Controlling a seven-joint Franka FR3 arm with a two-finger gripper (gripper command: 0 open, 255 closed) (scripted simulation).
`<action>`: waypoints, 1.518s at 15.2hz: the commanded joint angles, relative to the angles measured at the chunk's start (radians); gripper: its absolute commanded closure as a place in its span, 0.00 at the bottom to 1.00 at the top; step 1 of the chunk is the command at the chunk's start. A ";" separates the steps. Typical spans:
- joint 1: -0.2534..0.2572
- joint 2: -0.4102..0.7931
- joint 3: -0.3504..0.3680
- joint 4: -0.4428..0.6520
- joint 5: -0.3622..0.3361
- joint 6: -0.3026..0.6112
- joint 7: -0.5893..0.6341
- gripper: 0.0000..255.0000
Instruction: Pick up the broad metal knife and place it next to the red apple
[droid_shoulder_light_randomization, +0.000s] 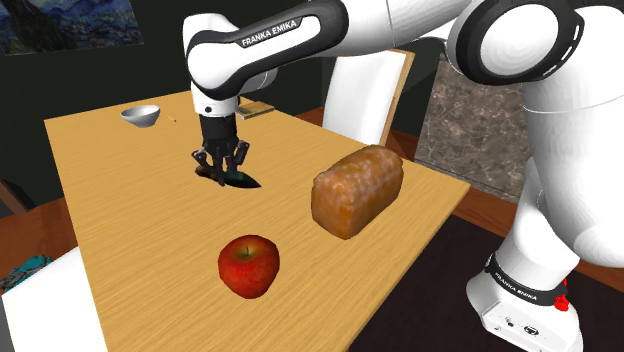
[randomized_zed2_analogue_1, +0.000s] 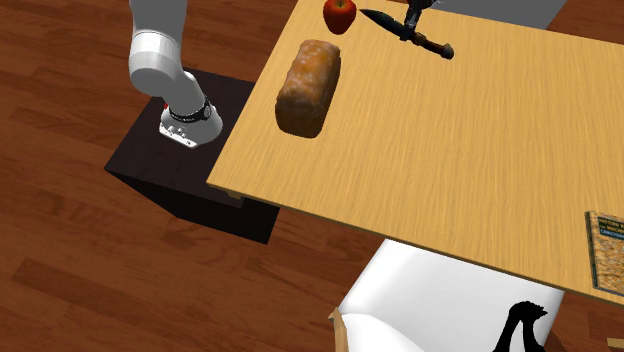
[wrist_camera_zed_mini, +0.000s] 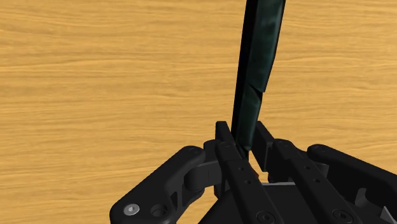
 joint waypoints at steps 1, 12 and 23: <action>0.000 0.004 0.000 -0.020 0.001 0.024 -0.003 1.00; 0.000 0.049 0.001 -0.099 0.005 0.148 -0.018 1.00; 0.000 0.058 0.001 -0.108 0.006 0.165 -0.020 0.00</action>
